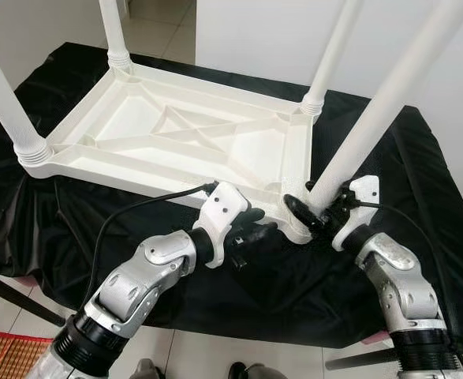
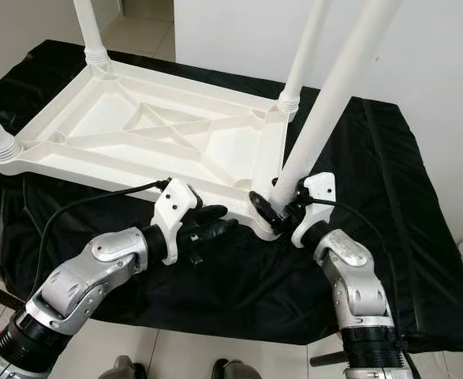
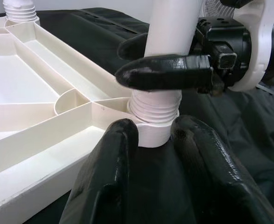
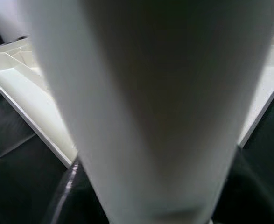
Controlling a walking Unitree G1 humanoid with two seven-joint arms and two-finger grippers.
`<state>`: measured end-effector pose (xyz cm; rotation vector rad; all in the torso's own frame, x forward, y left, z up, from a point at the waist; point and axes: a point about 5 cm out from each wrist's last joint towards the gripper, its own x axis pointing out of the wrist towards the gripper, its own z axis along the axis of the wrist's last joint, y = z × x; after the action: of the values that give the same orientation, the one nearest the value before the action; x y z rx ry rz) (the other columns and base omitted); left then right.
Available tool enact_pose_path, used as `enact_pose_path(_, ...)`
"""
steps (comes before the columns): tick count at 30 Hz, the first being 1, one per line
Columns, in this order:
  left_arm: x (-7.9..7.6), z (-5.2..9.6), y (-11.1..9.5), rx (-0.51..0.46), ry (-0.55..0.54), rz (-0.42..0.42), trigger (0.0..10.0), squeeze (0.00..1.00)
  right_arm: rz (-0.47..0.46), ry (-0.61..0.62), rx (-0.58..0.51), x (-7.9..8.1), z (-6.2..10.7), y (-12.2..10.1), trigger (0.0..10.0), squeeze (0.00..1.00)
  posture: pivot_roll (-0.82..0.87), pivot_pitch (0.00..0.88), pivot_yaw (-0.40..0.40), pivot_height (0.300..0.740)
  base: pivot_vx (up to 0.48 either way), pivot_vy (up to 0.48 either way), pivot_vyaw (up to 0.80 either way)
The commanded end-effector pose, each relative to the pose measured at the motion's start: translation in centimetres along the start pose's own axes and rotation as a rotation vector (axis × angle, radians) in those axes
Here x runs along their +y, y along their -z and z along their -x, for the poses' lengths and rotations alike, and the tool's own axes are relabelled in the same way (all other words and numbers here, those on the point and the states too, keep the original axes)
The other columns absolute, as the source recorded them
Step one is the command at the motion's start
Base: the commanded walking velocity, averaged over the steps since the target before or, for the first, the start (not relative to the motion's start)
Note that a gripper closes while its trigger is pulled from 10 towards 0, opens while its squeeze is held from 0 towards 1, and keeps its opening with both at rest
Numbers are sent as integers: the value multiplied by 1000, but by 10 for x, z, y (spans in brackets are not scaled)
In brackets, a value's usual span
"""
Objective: Building children table
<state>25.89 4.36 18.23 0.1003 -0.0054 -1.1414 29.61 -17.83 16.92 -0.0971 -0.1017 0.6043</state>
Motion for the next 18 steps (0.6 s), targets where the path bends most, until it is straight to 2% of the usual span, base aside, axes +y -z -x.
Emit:
enact_pose_path(1,-8,-1,1,5,109,3,10000,0,-35,-62,70,5,4,16,0,0,53,133,-72,740,0,0,0)
enact_pose_path(9,-8,-1,1,4,106,5,10000,0,-49,-50,69,5,8,19,0,0,52,136,-74,740,0,0,0)
enact_pose_path(10,-8,-1,1,3,106,7,10000,0,-62,-28,62,6,7,18,10000,0,52,136,-74,740,0,0,0)
enact_pose_path(15,-8,-1,1,3,105,7,10000,0,-81,58,28,5,5,15,10000,0,52,136,-74,740,0,0,0)
enact_pose_path(18,-8,-1,1,3,105,7,10000,0,-59,121,27,4,4,14,10000,0,52,136,-74,740,0,0,0)
